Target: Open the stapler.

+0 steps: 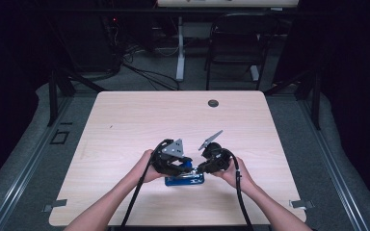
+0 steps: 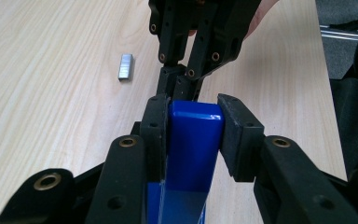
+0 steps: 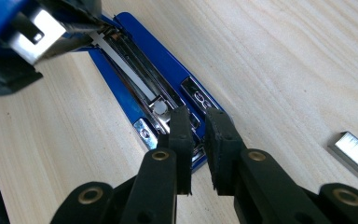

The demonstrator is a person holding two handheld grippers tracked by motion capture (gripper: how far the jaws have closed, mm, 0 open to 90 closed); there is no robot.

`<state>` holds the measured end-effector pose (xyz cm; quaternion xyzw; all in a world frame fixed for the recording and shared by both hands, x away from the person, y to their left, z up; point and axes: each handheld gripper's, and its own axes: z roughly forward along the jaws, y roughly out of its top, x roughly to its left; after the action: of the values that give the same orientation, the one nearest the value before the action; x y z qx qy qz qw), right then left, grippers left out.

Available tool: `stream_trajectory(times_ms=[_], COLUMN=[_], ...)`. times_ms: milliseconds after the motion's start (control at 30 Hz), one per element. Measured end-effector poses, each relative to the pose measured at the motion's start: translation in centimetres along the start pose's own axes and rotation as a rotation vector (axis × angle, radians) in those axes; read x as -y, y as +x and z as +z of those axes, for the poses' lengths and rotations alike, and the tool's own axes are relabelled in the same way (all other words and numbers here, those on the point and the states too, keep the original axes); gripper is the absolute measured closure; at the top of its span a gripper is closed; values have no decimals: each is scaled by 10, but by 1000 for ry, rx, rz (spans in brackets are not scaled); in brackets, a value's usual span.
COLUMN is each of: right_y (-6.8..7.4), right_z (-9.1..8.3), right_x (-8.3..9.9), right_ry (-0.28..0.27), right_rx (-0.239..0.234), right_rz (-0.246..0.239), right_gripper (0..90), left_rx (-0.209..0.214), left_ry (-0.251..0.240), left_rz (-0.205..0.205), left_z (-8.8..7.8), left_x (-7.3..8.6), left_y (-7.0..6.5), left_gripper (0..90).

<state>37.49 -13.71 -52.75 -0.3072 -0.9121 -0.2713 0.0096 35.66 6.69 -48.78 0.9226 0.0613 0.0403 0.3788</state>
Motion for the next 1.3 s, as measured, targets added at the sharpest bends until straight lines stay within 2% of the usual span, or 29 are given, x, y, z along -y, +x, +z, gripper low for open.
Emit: stream_trajectory(times_ms=[200, 300, 367, 400, 600, 800, 867, 1000, 1233, 1300], right_y=[2, 1, 0, 2, 2, 3, 2, 1, 2, 2], right_z=[1, 0, -1, 1, 1, 3, 3, 3, 4, 6], right_x=[0, 0, -1, 0, 0, -1, -1, -1, -1, 0], right_ry=[-11, -5, 17, -15, -10, 10, 36, 35, 37, 38], right_rx=[2, 6, 2, 8, 13, 32, 42, 27, 40, 48], right_rz=[4, 0, -19, 9, 2, -8, -19, -10, -14, -19], right_gripper=[824, 826, 826, 827, 830, 835, 842, 842, 843, 844], left_rx=[-4, -4, -4, -4, -10, -24, -27, -31, -33, -31], left_ry=[7, 1, -2, -5, -2, 2, 1, -8, 8, 6], left_rz=[8, 2, 0, -3, -8, -11, -20, -27, -15, -23], left_z=[-5, -7, -9, -10, -18, -26, -30, -34, -36, -39], left_x=[1, 2, 3, 4, 7, 11, 14, 19, 19, 21], left_y=[-1, 0, 1, 1, 2, 1, 2, 2, 1, 2], left_gripper=[658, 659, 659, 659, 660, 661, 662, 662, 663, 663])
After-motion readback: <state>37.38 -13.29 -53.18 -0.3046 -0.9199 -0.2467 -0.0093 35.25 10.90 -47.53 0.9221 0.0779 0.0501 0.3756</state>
